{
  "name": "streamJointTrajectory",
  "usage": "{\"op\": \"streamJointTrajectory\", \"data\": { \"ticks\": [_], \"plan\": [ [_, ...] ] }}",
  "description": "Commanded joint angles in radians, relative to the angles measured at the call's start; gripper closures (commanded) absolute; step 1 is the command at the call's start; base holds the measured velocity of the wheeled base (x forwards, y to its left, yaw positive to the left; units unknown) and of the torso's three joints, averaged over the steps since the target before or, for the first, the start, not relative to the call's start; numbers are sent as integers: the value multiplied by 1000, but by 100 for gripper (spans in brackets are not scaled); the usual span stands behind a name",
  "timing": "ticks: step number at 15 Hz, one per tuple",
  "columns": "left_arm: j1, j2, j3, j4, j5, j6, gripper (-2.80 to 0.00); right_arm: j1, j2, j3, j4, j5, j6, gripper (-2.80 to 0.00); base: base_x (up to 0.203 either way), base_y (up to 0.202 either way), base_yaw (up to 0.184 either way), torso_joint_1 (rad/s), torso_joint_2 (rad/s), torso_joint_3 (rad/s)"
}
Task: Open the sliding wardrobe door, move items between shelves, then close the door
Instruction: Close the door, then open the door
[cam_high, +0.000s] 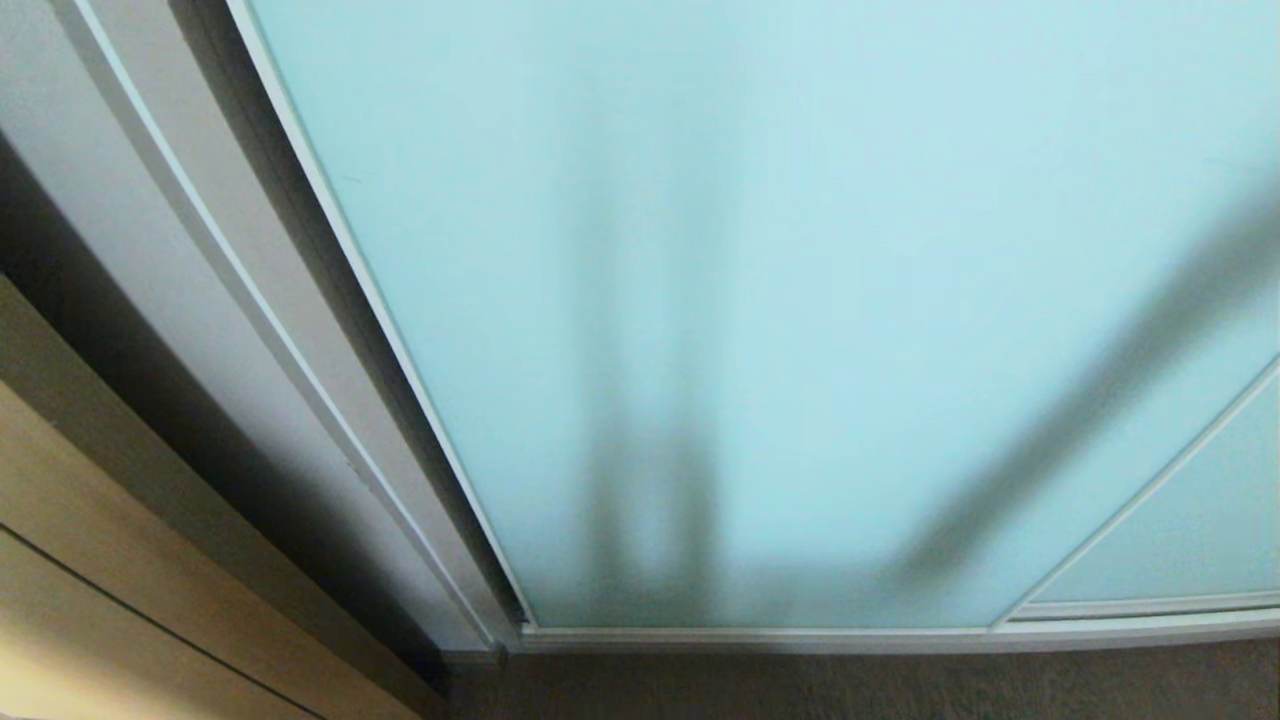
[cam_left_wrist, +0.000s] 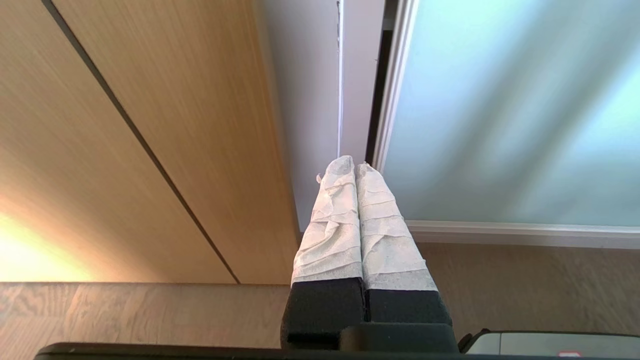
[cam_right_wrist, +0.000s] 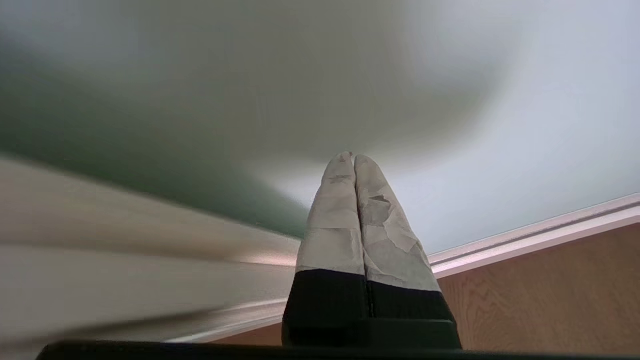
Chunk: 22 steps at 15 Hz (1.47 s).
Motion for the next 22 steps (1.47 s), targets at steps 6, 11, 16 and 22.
{"op": "streamJointTrajectory", "data": {
  "ticks": [6,11,16,22],
  "plan": [
    [0,1,0,0,0,0,0,6,-40,57,-2,6,-3,0,0,0,0,0,0,0],
    [0,0,0,0,0,0,0,-33,-116,132,-129,-120,-22,0,0,0,0,0,0,0],
    [0,1,0,0,0,0,0,-95,-279,343,-352,-253,-22,0,0,0,0,0,0,0],
    [0,2,0,0,0,0,0,-150,-727,638,-509,-276,-47,0,0,0,0,0,0,0]
  ]
}}
